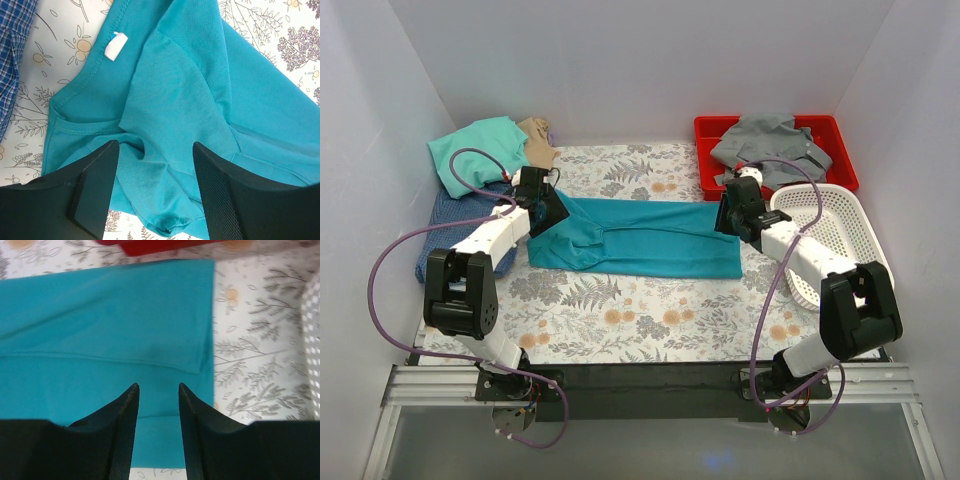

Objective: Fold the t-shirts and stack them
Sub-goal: Fold the tshirt

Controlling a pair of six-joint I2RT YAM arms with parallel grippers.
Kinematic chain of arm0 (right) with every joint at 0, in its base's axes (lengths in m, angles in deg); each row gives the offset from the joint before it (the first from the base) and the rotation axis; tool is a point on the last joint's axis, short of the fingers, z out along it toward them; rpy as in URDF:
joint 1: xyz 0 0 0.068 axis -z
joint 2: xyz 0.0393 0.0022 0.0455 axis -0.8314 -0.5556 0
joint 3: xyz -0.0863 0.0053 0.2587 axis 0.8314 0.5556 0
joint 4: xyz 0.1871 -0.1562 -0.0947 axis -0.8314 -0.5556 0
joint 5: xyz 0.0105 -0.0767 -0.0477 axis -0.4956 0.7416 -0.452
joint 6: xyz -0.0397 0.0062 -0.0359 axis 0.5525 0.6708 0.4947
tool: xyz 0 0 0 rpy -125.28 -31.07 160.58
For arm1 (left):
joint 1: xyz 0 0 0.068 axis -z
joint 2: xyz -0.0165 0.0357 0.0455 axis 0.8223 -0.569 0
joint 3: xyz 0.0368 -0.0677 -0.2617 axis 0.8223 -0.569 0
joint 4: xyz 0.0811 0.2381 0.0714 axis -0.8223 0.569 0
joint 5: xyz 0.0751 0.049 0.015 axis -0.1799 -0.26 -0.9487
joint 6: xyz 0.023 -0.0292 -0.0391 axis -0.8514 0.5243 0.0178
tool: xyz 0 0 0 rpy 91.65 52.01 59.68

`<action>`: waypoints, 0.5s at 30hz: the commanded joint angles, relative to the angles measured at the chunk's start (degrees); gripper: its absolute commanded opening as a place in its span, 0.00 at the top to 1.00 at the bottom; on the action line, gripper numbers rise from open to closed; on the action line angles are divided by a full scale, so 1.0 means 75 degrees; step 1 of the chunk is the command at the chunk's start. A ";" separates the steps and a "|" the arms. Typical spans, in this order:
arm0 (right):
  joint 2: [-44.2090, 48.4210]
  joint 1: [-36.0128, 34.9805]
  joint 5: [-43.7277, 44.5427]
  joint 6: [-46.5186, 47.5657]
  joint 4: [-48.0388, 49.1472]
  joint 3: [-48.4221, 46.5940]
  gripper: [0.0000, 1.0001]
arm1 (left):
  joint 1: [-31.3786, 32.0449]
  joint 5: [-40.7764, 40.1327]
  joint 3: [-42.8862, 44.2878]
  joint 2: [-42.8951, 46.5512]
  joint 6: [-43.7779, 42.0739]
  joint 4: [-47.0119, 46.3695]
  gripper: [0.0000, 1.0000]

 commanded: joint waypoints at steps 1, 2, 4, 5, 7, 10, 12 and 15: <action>-0.0067 0.0003 -0.1732 0.0618 0.0438 -0.0316 0.56 | -0.0033 -0.0060 0.0085 0.0205 -0.0116 0.0026 0.41; -0.0114 -0.0090 -0.2026 0.0701 0.0450 -0.0351 0.56 | -0.0033 0.0115 0.0108 0.0217 -0.0197 0.0014 0.41; -0.0370 -0.0230 -0.3349 0.0947 0.0357 -0.0596 0.56 | -0.0033 0.0349 0.0120 0.0298 -0.0245 0.0084 0.41; -0.0465 -0.0313 -0.3597 0.0948 0.0333 -0.0690 0.56 | -0.0033 0.0479 0.0074 0.0345 -0.0256 0.0108 0.41; -0.0734 -0.0604 -0.4335 0.1006 0.0287 -0.0983 0.56 | -0.0033 0.0819 -0.0089 0.0603 -0.0268 0.0131 0.41; -0.1039 -0.1143 -0.4852 0.1041 0.0274 -0.1392 0.55 | -0.0033 0.1252 -0.0605 0.0988 -0.0221 0.0073 0.42; -0.1274 -0.1425 -0.5226 0.1019 0.0298 -0.1721 0.55 | -0.0033 0.1475 -0.0944 0.1095 -0.0187 -0.0021 0.43; -0.1952 -0.1929 -0.5719 0.0773 0.0321 -0.2389 0.54 | -0.0033 0.1337 -0.1180 0.1247 0.0035 -0.0056 0.44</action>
